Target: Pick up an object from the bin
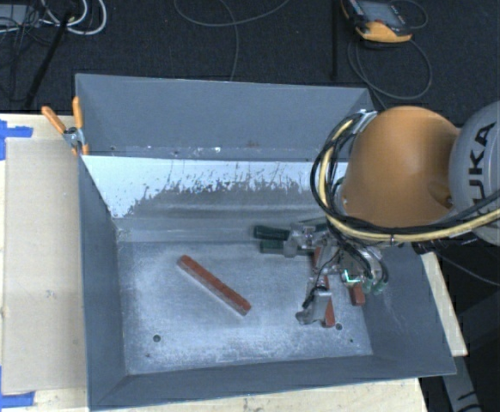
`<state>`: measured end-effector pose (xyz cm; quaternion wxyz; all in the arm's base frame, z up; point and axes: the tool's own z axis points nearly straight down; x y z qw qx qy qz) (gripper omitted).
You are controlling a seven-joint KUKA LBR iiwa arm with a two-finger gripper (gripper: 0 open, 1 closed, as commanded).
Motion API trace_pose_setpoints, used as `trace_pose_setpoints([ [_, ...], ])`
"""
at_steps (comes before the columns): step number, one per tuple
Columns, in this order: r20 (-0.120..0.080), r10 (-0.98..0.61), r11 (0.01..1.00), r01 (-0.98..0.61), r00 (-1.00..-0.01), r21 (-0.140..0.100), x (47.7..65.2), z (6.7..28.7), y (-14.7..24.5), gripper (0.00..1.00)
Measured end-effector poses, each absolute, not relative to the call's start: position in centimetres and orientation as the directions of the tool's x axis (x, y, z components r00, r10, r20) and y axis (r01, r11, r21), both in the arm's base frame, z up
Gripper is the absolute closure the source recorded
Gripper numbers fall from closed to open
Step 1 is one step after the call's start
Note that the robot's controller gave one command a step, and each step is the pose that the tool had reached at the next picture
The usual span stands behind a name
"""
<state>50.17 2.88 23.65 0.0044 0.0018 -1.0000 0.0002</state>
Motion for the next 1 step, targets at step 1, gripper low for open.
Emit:
trace_pose_setpoints([
  [1, 0.010, -0.076, 0.997, -0.076, -0.997, 0.001, 50.35, 10.82, 9.56, 0.00],
])
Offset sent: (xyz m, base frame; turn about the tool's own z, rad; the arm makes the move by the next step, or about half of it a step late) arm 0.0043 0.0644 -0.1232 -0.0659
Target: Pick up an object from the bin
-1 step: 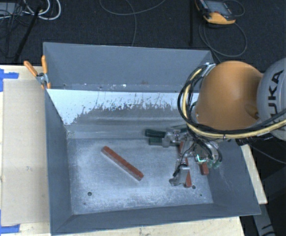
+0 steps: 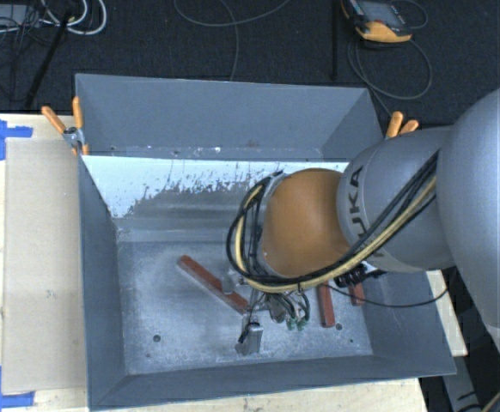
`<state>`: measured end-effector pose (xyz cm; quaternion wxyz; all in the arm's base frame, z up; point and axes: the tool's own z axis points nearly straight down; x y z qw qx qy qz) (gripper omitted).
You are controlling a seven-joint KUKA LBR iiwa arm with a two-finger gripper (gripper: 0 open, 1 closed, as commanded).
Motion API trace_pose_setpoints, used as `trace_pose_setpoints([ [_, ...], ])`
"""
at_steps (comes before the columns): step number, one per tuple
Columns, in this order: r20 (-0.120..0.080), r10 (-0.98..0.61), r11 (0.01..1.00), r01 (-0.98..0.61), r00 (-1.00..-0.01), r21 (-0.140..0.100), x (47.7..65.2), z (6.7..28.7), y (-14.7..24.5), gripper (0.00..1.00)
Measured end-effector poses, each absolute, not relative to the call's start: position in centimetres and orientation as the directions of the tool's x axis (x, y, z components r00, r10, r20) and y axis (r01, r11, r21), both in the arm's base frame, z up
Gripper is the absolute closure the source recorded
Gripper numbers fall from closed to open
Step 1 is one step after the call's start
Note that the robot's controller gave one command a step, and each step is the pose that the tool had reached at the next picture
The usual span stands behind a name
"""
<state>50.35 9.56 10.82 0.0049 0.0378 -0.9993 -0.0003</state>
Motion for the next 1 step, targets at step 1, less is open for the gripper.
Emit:
trace_pose_setpoints([
  [1, -0.001, -0.040, 0.999, -0.040, -0.999, 0.000, 55.25, 6.77, 10.58, 0.00],
])
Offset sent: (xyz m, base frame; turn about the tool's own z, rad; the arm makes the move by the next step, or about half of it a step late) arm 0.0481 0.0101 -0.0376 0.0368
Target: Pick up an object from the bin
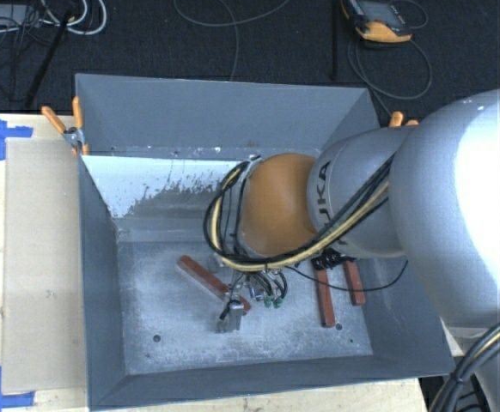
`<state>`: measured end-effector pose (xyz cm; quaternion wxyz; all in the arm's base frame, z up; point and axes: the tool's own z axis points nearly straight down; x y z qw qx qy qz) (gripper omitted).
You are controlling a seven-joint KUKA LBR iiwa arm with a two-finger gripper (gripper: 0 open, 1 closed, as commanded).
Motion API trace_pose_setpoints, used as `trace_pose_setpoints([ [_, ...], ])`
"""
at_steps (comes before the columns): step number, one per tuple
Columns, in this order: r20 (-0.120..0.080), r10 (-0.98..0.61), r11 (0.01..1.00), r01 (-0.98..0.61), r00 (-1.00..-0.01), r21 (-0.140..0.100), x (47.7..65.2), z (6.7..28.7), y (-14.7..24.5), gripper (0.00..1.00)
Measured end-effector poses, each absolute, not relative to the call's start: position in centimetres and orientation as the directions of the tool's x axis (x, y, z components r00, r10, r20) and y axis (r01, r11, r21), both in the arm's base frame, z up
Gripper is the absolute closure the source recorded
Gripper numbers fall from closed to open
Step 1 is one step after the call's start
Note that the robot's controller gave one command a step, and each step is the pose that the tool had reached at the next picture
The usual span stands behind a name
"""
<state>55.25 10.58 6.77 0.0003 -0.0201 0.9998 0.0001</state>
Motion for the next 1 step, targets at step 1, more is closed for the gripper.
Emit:
trace_pose_setpoints([
  [1, 0.000, -0.038, 0.999, -0.038, -0.999, 0.000, 55.17, 6.99, 10.55, 1.00],
])
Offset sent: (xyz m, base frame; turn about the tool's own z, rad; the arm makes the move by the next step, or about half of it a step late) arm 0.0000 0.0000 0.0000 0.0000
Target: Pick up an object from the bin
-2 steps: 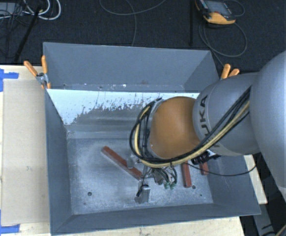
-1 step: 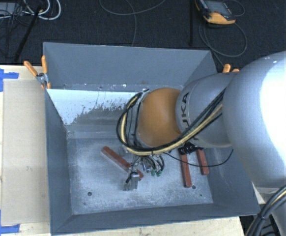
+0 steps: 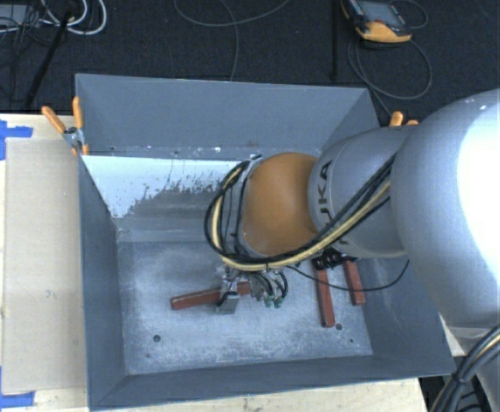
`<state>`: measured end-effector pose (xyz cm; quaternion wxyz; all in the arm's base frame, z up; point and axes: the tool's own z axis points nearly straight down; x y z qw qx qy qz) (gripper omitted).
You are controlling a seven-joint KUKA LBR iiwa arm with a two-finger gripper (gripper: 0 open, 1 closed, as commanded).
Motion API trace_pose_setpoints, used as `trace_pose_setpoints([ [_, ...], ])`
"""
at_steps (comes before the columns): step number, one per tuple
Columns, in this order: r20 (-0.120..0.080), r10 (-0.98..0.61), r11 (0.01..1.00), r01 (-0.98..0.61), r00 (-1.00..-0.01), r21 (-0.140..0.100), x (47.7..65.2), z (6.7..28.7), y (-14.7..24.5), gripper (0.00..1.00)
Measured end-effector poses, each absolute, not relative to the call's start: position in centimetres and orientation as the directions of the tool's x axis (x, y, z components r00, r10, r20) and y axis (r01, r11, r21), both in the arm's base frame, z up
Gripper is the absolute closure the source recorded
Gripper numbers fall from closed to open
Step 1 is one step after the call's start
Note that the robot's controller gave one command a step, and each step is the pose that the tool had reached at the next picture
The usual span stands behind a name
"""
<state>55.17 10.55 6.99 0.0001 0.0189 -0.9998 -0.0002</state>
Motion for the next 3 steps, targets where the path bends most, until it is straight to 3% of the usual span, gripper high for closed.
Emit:
trace_pose_setpoints([
  [1, 0.000, -0.036, 0.999, -0.036, -0.999, 0.000, 55.2, 7.0, 10.5, 0.00],
  [2, -0.003, -0.051, 0.999, -0.051, -0.999, 0.001, 56.9, 7.0, 13.3, 0.00],
  [3, 0.000, -0.049, 0.999, -0.049, -0.999, 0.001, 56.9, 7.0, 13.2, 1.00],
])
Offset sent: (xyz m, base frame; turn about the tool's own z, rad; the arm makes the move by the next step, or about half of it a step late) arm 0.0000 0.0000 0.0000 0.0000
